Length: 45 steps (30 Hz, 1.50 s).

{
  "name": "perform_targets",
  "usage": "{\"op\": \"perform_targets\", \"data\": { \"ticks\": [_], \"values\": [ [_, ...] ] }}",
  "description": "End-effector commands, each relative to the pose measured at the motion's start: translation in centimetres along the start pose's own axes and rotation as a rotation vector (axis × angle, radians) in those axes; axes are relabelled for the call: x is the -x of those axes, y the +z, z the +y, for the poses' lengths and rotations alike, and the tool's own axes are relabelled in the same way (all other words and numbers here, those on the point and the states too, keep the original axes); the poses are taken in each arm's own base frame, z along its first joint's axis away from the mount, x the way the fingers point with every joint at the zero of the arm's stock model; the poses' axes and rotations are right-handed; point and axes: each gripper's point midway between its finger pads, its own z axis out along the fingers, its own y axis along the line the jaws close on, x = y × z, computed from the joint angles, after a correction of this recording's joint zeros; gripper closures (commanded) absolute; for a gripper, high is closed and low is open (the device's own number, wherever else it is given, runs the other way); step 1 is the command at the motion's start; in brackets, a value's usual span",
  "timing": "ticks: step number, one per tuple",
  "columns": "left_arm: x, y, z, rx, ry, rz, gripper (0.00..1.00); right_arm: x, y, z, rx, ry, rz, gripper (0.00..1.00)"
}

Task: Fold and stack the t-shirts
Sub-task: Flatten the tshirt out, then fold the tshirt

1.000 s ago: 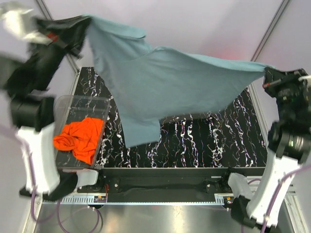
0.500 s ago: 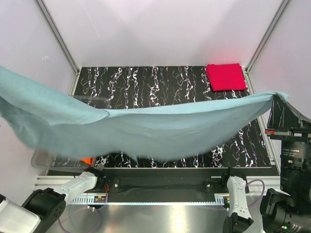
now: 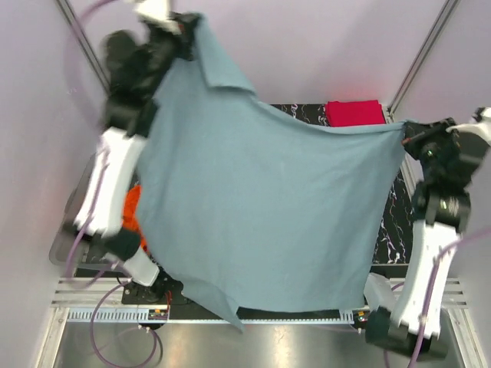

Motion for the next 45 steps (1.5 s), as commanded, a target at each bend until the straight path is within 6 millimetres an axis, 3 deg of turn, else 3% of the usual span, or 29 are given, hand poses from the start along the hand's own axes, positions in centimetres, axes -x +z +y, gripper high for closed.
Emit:
{"op": "perform_targets", "data": {
  "ticks": [1, 2, 3, 4, 6, 7, 8, 10, 14, 18, 22, 27, 30, 31, 35, 36, 37, 38, 40, 41, 43, 45],
  "values": [
    [-16.1, 7.1, 3.0, 0.048, 0.007, 0.224, 1.00, -1.9, 6.9, -4.6, -0.096, -0.018, -0.010, 1.00],
    [-19.1, 8.5, 3.3, 0.046, -0.003, 0.247, 1.00, -3.7, 10.2, -6.5, -0.111, -0.028, 0.021, 1.00],
    [-21.9, 9.5, 3.5, 0.039, -0.018, 0.272, 1.00, -4.8, 11.8, -7.8, -0.131, -0.021, 0.044, 1.00],
    [-27.9, 10.9, 4.1, 0.042, -0.047, 0.330, 1.00, -7.7, 14.7, -10.6, -0.190, -0.009, 0.113, 1.00],
    [-32.1, 12.3, 4.5, 0.041, -0.077, 0.339, 1.00, -8.8, 17.5, -12.0, -0.202, -0.009, 0.130, 1.00],
    [-36.9, 12.6, 4.8, 0.050, -0.112, 0.382, 1.00, -9.8, 18.6, -12.7, -0.205, -0.002, 0.146, 1.00],
    [-38.1, 13.0, 5.1, 0.062, -0.125, 0.371, 1.00, -11.4, 20.9, -14.2, -0.213, 0.000, 0.174, 1.00],
    [-41.4, 12.9, 5.1, 0.072, -0.193, 0.380, 1.00, -13.1, 22.7, -15.6, -0.231, 0.007, 0.210, 1.00],
    [-44.0, 13.3, 5.1, 0.090, -0.267, 0.320, 1.00, -16.3, 26.3, -18.6, -0.256, -0.013, 0.270, 1.00],
    [-43.7, 13.8, 5.3, 0.096, -0.301, 0.293, 1.00, -18.0, 27.1, -20.0, -0.272, -0.030, 0.310, 1.00],
    [-43.0, 14.0, 6.9, 0.126, -0.334, 0.259, 1.00, -19.5, 27.7, -20.5, -0.256, -0.023, 0.353, 1.00],
    [-43.5, 13.3, 7.0, 0.125, -0.377, 0.291, 1.00, -19.0, 28.2, -20.9, -0.284, -0.032, 0.342, 1.00],
    [-43.6, 12.5, 5.8, 0.095, -0.433, 0.330, 1.00, -19.1, 28.4, -21.4, -0.322, -0.037, 0.370, 1.00],
    [-44.5, 11.8, 5.4, 0.093, -0.453, 0.360, 1.00, -19.0, 28.5, -21.4, -0.322, -0.040, 0.376, 1.00],
    [-41.6, 10.3, 3.8, 0.064, -0.510, 0.400, 1.00, -19.1, 28.6, -21.8, -0.352, -0.035, 0.394, 1.00],
    [-42.4, 9.3, 3.0, 0.054, -0.520, 0.436, 1.00, -19.3, 28.6, -21.8, -0.354, -0.036, 0.406, 1.00],
    [-41.8, 8.8, 2.5, 0.043, -0.522, 0.449, 1.00, -19.5, 28.5, -21.9, -0.359, -0.038, 0.430, 1.00],
    [-39.3, 8.5, 2.1, 0.029, -0.514, 0.430, 1.00, -19.7, 28.5, -21.9, -0.362, -0.037, 0.441, 1.00],
    [-39.6, 6.7, 0.8, 0.013, -0.510, 0.487, 1.00, -19.8, 28.2, -21.9, -0.369, -0.041, 0.467, 1.00],
    [-37.6, 6.2, 0.4, -0.002, -0.499, 0.478, 1.00, -19.8, 28.1, -21.9, -0.367, -0.044, 0.474, 1.00],
    [-39.0, 4.0, -0.7, 0.006, -0.484, 0.560, 1.00, -19.7, 27.7, -21.6, -0.367, -0.060, 0.491, 1.00],
    [-38.2, 2.0, -1.5, -0.002, -0.495, 0.589, 1.00, -19.6, 27.4, -21.6, -0.367, -0.071, 0.500, 1.00]
  ]
}}
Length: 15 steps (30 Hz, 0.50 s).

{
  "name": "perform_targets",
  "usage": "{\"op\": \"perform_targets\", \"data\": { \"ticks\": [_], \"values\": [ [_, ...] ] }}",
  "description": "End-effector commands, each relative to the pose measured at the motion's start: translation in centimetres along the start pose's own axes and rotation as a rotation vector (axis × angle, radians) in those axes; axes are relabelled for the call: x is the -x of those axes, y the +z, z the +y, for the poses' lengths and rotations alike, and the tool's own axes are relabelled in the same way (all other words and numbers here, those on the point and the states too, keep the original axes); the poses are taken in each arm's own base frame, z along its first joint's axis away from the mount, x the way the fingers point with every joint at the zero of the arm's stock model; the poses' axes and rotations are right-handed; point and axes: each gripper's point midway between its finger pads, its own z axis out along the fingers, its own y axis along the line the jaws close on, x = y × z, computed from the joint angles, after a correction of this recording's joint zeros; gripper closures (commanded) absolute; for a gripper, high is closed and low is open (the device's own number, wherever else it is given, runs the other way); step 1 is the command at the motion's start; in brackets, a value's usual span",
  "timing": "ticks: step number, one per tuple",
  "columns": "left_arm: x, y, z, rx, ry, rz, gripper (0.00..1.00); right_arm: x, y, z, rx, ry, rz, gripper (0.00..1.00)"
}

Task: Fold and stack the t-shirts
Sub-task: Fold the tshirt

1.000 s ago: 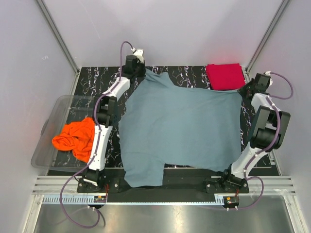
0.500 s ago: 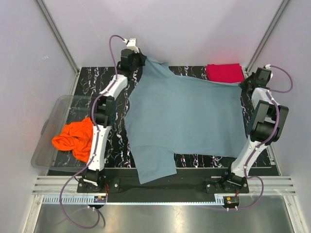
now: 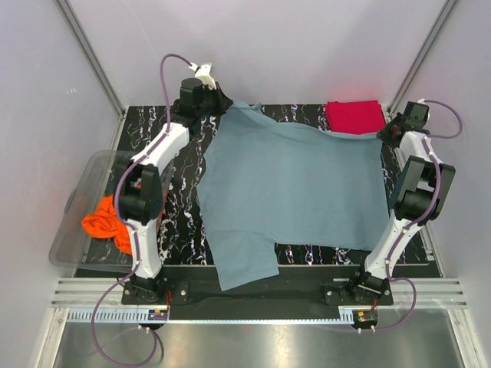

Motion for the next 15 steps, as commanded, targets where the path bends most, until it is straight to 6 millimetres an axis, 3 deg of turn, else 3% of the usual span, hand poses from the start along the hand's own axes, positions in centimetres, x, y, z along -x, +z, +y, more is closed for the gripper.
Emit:
{"op": "perform_targets", "data": {
  "ticks": [1, 3, 7, 15],
  "values": [
    [1.9, -4.6, -3.5, -0.060, 0.039, -0.015, 1.00, 1.3, -1.6, 0.6, -0.003, -0.057, -0.004, 1.00],
    [0.5, -6.8, -4.1, -0.054, 0.024, 0.014, 1.00, 1.1, -2.1, 0.6, 0.002, -0.061, 0.006, 1.00],
    [-2.3, -9.0, -4.7, -0.038, 0.018, 0.086, 1.00, 0.9, -3.6, 0.6, -0.002, -0.056, 0.011, 1.00],
    [-4.2, -13.3, -4.5, 0.021, 0.014, 0.141, 1.00, 0.1, -5.5, 0.2, -0.011, -0.046, 0.038, 1.00]
  ]
}}
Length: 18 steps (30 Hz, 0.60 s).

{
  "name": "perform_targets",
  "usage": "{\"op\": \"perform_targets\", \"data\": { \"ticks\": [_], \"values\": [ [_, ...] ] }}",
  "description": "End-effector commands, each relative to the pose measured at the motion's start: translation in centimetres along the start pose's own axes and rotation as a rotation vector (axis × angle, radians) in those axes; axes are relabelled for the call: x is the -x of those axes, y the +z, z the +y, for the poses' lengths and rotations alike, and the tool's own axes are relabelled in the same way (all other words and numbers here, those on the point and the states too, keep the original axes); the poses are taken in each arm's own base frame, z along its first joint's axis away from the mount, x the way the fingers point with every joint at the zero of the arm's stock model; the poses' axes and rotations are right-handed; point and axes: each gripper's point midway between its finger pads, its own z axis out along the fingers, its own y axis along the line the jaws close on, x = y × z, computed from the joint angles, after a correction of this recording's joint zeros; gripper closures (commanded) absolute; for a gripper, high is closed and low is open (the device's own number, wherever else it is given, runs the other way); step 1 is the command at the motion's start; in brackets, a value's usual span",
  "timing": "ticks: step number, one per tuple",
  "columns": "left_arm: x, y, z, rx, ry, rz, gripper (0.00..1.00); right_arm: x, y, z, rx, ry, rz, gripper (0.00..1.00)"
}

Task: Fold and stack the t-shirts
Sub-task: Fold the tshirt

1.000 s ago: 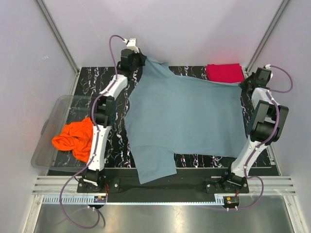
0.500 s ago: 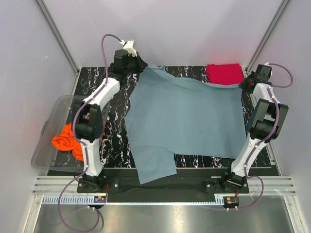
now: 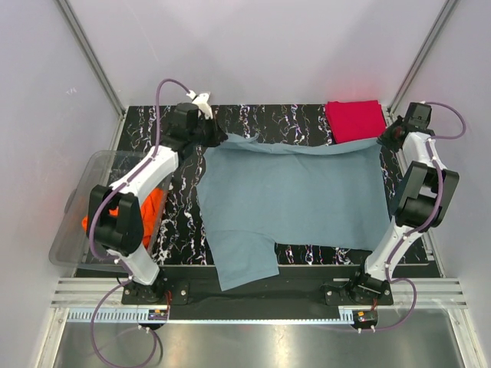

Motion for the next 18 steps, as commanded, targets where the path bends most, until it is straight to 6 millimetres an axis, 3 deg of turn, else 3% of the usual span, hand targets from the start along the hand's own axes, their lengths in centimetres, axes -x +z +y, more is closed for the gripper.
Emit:
{"op": "perform_targets", "data": {
  "ticks": [1, 8, 18],
  "values": [
    [1.4, -3.2, -0.7, 0.020, 0.019, -0.050, 1.00, 1.5, -3.0, 0.9, 0.031, -0.023, -0.045, 1.00],
    [-2.5, -4.4, 0.7, 0.070, 0.008, 0.041, 1.00, -0.7, -4.1, -0.8, -0.022, -0.034, -0.004, 1.00],
    [-4.3, -5.1, 1.3, 0.094, 0.001, 0.099, 1.00, -2.8, -5.3, -2.8, -0.084, -0.040, 0.019, 1.00]
  ]
}}
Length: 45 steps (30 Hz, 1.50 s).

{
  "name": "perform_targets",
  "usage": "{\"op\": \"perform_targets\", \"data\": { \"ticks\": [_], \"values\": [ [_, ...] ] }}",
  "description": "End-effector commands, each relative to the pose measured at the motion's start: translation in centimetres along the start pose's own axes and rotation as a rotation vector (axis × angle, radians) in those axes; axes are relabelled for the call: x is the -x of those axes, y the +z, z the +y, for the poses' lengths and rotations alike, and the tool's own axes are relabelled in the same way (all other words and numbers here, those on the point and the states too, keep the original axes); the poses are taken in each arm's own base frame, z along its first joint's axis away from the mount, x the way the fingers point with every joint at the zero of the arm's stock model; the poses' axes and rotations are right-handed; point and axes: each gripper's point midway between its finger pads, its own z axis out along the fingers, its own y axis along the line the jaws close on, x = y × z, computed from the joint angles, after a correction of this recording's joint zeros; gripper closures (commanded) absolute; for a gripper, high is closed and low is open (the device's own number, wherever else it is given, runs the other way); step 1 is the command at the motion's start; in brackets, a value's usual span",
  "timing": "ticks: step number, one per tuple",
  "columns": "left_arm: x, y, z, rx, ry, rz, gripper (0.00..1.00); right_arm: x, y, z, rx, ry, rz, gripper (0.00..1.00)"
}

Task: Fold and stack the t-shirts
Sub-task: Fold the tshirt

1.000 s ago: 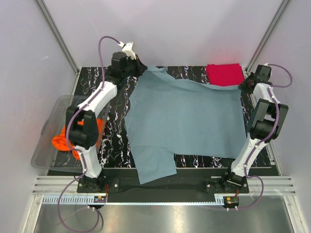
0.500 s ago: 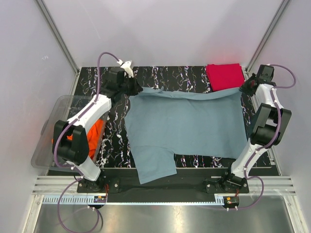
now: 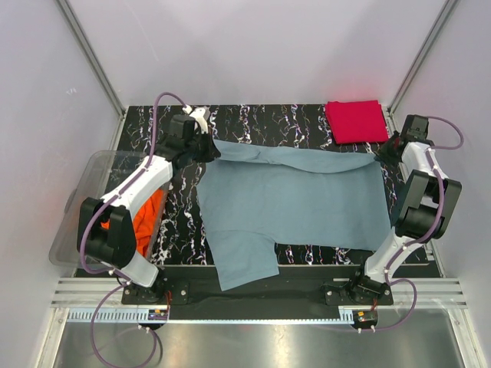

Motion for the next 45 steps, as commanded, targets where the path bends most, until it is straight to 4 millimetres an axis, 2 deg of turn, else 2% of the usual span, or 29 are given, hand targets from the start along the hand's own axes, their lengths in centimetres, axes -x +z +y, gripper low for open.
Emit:
{"op": "perform_targets", "data": {
  "ticks": [1, 7, 14, 24, 33, 37, 38, 39, 40, 41, 42, 43, 44, 45],
  "values": [
    [1.0, -1.4, -0.1, 0.008, 0.027, -0.044, 1.00, 1.5, -2.3, -0.3, -0.021, -0.028, -0.073, 1.00],
    [0.0, -1.5, 0.6, 0.031, 0.040, -0.013, 1.00, 0.4, -1.8, -1.4, -0.066, -0.024, -0.033, 1.00],
    [-1.6, -0.5, 1.4, 0.049, 0.034, 0.047, 1.00, -0.7, -1.0, -2.8, -0.123, -0.027, 0.002, 1.00],
    [-3.8, -0.4, 3.3, 0.105, 0.016, 0.100, 1.00, -1.2, -0.9, -3.6, -0.158, -0.023, 0.014, 1.00],
    [-6.0, -0.4, 2.4, 0.036, -0.035, 0.159, 1.00, -1.3, -0.4, -4.1, -0.182, -0.016, 0.021, 1.00],
    [-7.4, -0.9, 2.4, 0.028, -0.046, 0.180, 1.00, -2.0, 0.1, -4.9, -0.223, 0.003, 0.047, 1.00],
    [-7.6, -1.0, 2.2, 0.013, -0.046, 0.186, 1.00, -2.7, 0.2, -5.4, -0.251, 0.023, 0.080, 1.00],
    [-8.5, -1.3, 2.2, 0.005, -0.053, 0.205, 0.97, -3.1, 0.2, -6.0, -0.290, 0.032, 0.092, 1.00],
    [-8.5, -1.8, 1.8, -0.007, -0.052, 0.197, 0.91, -3.1, 0.1, -6.2, -0.308, 0.046, 0.101, 0.96],
    [-8.8, -2.3, 2.1, 0.013, -0.061, 0.201, 0.82, -3.9, 0.1, -6.5, -0.332, 0.066, 0.137, 0.84],
    [-8.8, -2.8, 2.3, 0.033, -0.062, 0.194, 0.72, -3.9, -0.2, -6.8, -0.350, 0.066, 0.143, 0.78],
    [-8.3, -3.9, 2.4, 0.058, -0.051, 0.174, 0.66, -3.3, -0.9, -6.8, -0.363, 0.065, 0.127, 0.73],
    [-7.7, -4.3, 2.9, 0.090, -0.041, 0.150, 0.61, -2.6, -1.3, -6.9, -0.376, 0.048, 0.101, 0.63],
    [-6.2, -4.8, 2.5, 0.080, -0.021, 0.114, 0.56, -1.5, -1.6, -7.2, -0.404, 0.025, 0.066, 0.60]
  ]
}}
